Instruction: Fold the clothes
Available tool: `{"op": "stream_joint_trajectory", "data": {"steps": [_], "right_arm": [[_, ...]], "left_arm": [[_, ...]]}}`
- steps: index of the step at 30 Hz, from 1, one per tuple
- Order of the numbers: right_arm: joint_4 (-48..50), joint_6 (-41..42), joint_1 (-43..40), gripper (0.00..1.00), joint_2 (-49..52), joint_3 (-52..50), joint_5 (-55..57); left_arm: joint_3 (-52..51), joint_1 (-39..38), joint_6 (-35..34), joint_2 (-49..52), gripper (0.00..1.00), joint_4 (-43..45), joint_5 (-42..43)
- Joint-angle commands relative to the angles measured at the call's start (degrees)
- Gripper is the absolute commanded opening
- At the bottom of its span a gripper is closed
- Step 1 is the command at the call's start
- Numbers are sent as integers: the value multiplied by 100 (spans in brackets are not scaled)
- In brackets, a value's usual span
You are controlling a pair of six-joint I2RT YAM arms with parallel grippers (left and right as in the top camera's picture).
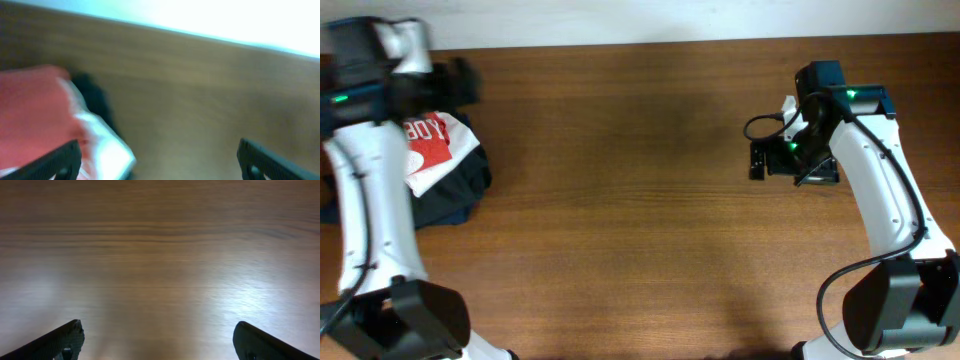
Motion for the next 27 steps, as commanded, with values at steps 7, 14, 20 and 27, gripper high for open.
{"op": "stream_joint_trajectory", "data": {"steps": [7, 14, 20, 27], "right_arm": [[-859, -603, -232, 99, -81, 87, -1097], [-782, -601, -485, 99, -848, 11, -1163], [428, -249, -485, 99, -2732, -1086, -774], [1329, -212, -485, 99, -5073, -2820, -142]], "left_arm": [[35, -901, -61, 289, 99, -2820, -435], [-87, -916, -61, 107, 99, -3748, -444], [-1589, -1078, -85, -1622, 99, -2693, -566], [-4308, -1075, -144, -4948, 99, -837, -592]]}}
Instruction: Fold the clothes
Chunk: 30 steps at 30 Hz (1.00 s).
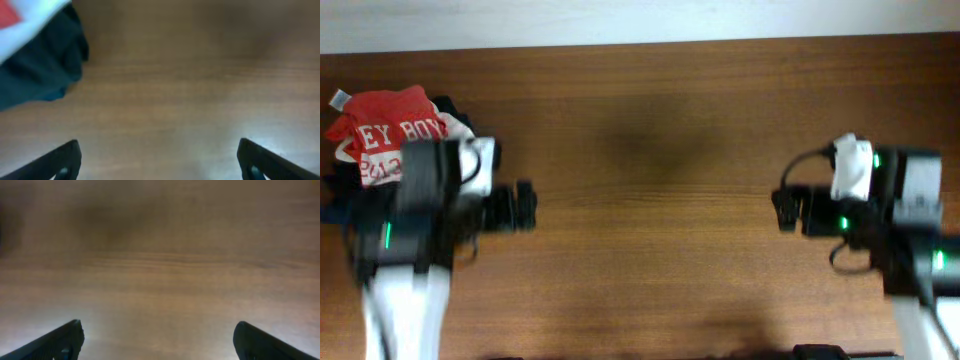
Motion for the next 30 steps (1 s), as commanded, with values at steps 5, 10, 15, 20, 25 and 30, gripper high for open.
{"op": "stream_joint_trajectory", "data": {"steps": [5, 10, 15, 20, 25, 30], "right_arm": [[-92, 55, -13, 99, -1661, -785, 479], [-90, 55, -13, 99, -1888, -785, 479], [-90, 55, -13, 99, -1843, -787, 479], [-90, 55, -13, 99, -1840, -787, 479], [-76, 55, 4, 99, -2009, -793, 651], [793, 50, 94, 99, -2793, -1294, 649]], "left_arm": [[-1775, -7, -59, -2955, 99, 761, -24], [-1803, -7, -59, -3899, 99, 481, -28], [-1803, -7, -59, -4083, 99, 319, -28], [-1803, -7, -59, -4083, 99, 149, -28], [-1803, -7, -59, -4083, 99, 149, -28], [-1803, -7, -59, -4083, 99, 149, -28]]}}
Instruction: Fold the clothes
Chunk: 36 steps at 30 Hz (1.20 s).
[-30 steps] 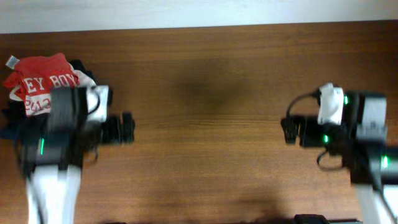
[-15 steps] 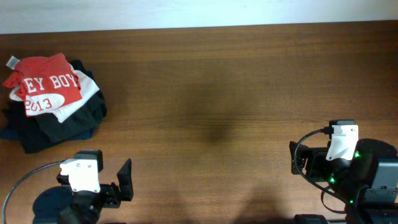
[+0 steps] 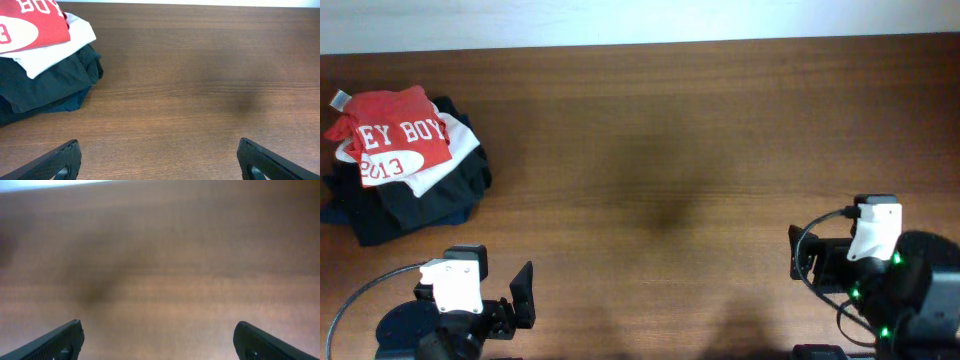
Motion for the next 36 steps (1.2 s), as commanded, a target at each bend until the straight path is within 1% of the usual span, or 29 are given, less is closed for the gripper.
{"op": "stream_joint_trajectory", "data": {"steps": [1, 8, 9, 11, 15, 17, 19, 21, 23, 24, 36], "right_arm": [[807, 24, 125, 99, -804, -605, 136], [3117, 24, 409, 99, -2487, -2865, 136], [3834, 26, 470, 99, -2796, -3467, 131], [4896, 28, 529, 99, -3182, -4347, 127], [5814, 24, 516, 99, -3401, -5099, 136], [6118, -203, 518, 99, -3403, -5392, 138], [6301, -570, 518, 99, -3403, -5606, 138], [6253, -885, 518, 99, -3403, -5823, 140], [5700, -920, 518, 99, -3403, -5814, 234], [5611, -918, 518, 99, -3403, -5814, 273], [5630, -920, 518, 99, -3401, -5814, 282]], "left_arm": [[-48, -7, -55, -28, 99, 4, -26], [-48, -7, -55, -28, 99, 4, -26], [-48, -7, -55, -28, 99, 4, -26], [-48, -7, -55, -28, 99, 4, -26], [-48, -7, -55, -28, 99, 4, -26], [-48, -7, -55, -28, 99, 4, -26], [-48, -7, -55, -28, 99, 4, -26], [-48, -7, -55, -28, 99, 4, -26], [-48, -7, -55, -28, 99, 4, -26], [-48, -7, -55, -28, 99, 4, -26], [-48, -7, -55, -28, 99, 4, -26]]}}
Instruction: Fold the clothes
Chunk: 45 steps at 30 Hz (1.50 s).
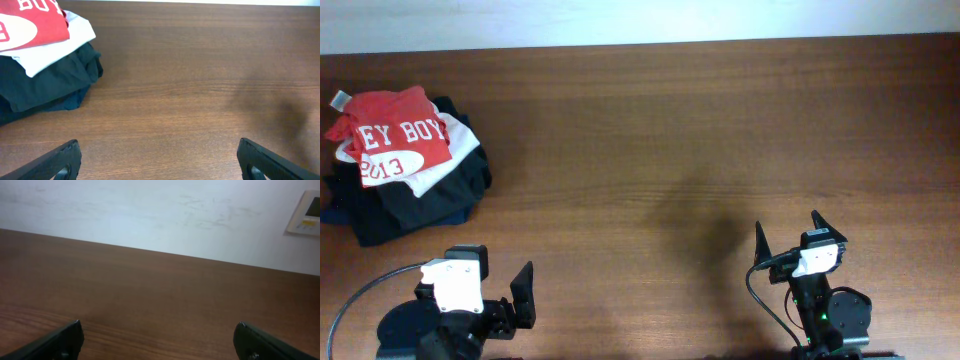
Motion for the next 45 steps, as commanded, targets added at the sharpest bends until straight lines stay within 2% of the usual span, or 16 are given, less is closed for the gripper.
{"op": "stream_joint_trajectory", "data": {"steps": [1, 18, 22, 26, 30, 31, 33, 35, 40, 41, 45], "right_arm": [[-37, -22, 33, 99, -68, -31, 92], [-37, -22, 33, 99, -68, -31, 92], [-37, -22, 33, 99, -68, -31, 92], [-37, -20, 33, 99, -68, -31, 92], [-37, -20, 33, 99, -68, -31, 92], [-37, -20, 33, 99, -68, -31, 92], [-37, -20, 33, 99, -68, -31, 92], [-37, -22, 33, 99, -68, -31, 92], [-37, -22, 33, 99, -68, -31, 90], [-37, -20, 33, 99, -68, -31, 92], [-37, -20, 33, 99, -68, -31, 92]], "left_arm": [[-17, -7, -55, -28, 99, 9, -24], [-17, -7, -55, -28, 99, 9, -24], [-302, -2, -52, -122, 99, 48, -28], [-1394, -22, -52, -595, 99, 1150, -74], [-2900, -310, -55, -1421, 99, 2656, -170], [-3456, -426, -57, -1749, 99, 3340, -212], [-3862, -485, -57, -1982, 99, 3917, -240], [-4459, -520, -55, -2258, 99, 4920, -297], [-5226, -520, -50, -2380, 99, 6481, -601], [-5348, -525, -50, -2380, 99, 6699, -645], [-5327, -531, -52, -2380, 99, 6146, -898]]}}
